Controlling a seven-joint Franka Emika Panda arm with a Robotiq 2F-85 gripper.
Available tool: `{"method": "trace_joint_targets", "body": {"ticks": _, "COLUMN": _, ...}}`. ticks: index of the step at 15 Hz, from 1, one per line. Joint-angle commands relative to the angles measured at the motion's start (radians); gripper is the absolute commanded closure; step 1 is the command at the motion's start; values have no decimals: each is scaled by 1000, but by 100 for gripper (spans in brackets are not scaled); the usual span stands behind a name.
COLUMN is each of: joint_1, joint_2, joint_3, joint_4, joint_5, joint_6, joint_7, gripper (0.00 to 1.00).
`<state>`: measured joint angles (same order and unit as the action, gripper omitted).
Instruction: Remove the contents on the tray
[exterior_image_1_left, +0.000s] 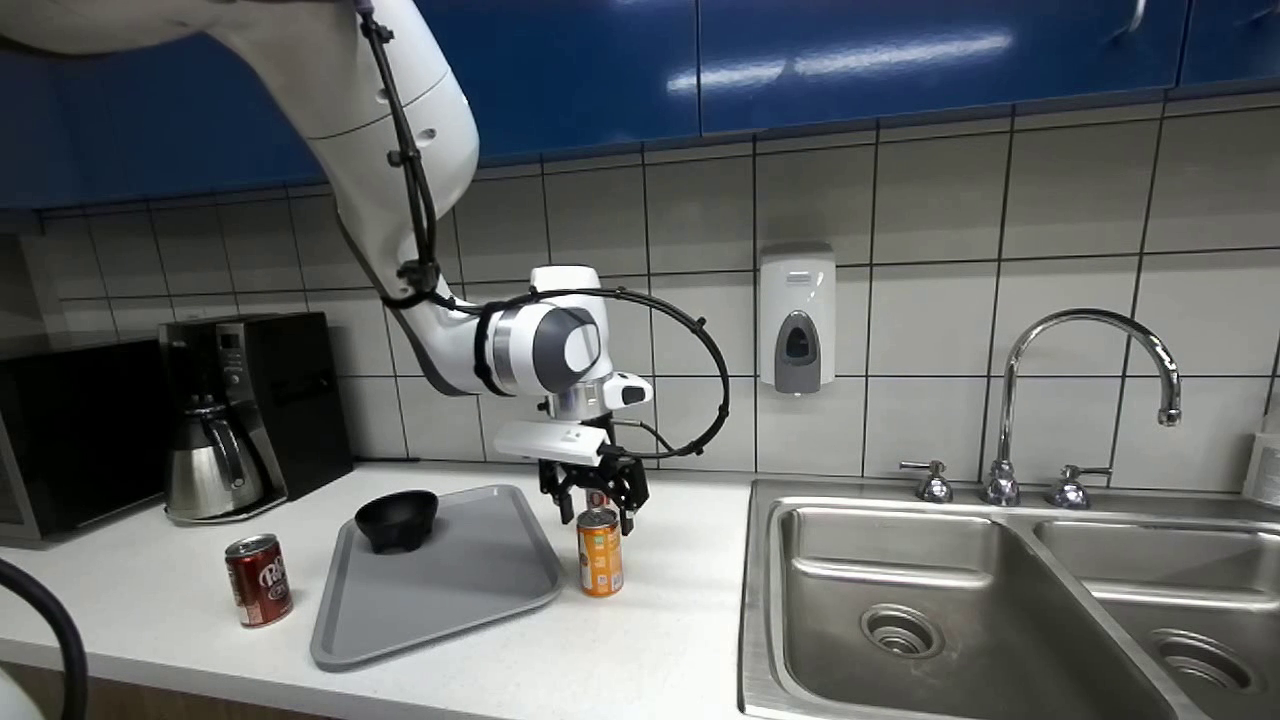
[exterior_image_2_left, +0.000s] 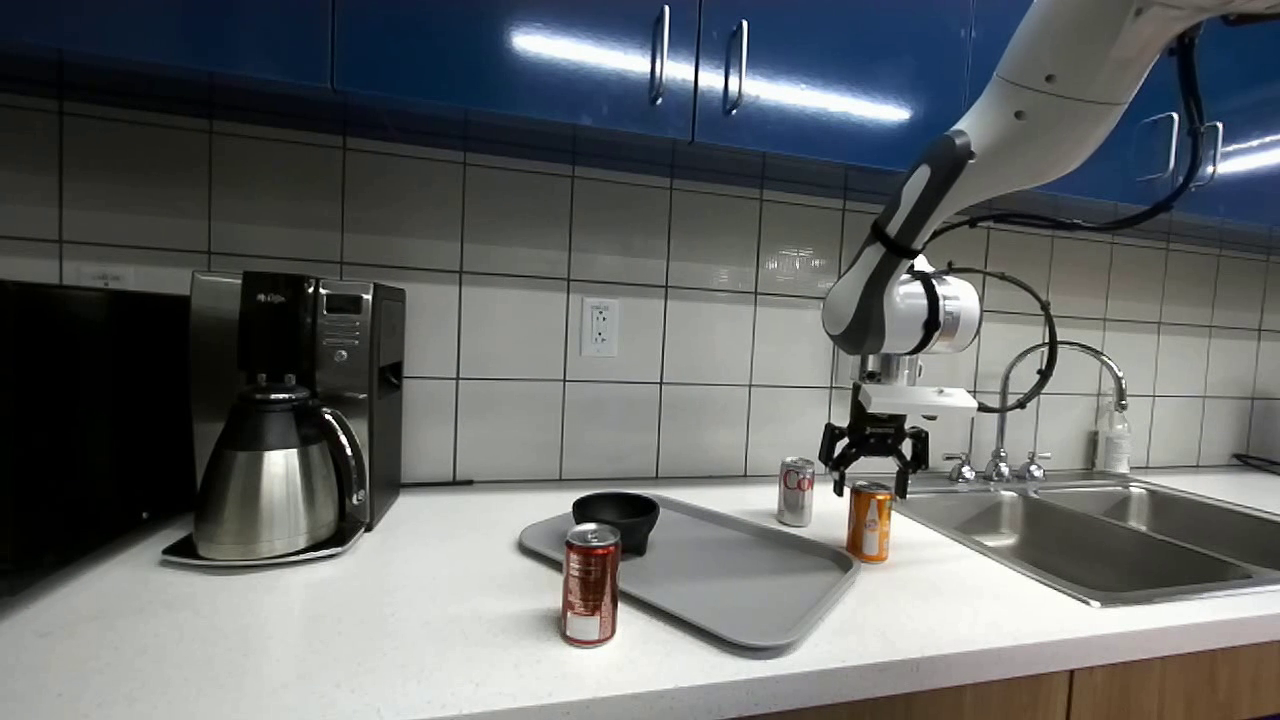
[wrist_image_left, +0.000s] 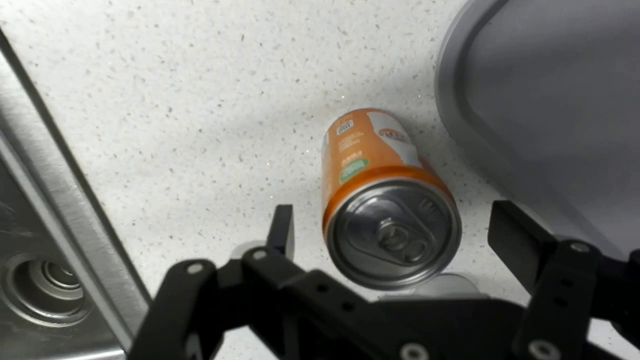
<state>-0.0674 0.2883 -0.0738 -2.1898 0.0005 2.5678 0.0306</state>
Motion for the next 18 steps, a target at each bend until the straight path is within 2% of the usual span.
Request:
{"method": "trace_joint_targets", "body": {"ticks": 1, "joint_1": -7, "joint_2": -55, "joint_3": 6, "joint_4": -31, "joint_5": 12, "joint_6": 39, "joint_7": -21, "gripper": 0}}
{"method": "trace_joint_targets", "body": {"ticks": 11, "joint_1": 4, "joint_2": -216, "joint_3": 5, "joint_4": -167, "joint_5": 2, "joint_6": 185, "joint_7": -12, "gripper": 0}}
{"method": "trace_joint_targets", "body": {"ticks": 18, "joint_1": 25, "joint_2": -348, "joint_3": 12, "joint_4": -287, "joint_5": -32, "joint_6": 248, "joint_7": 8, "gripper": 0}}
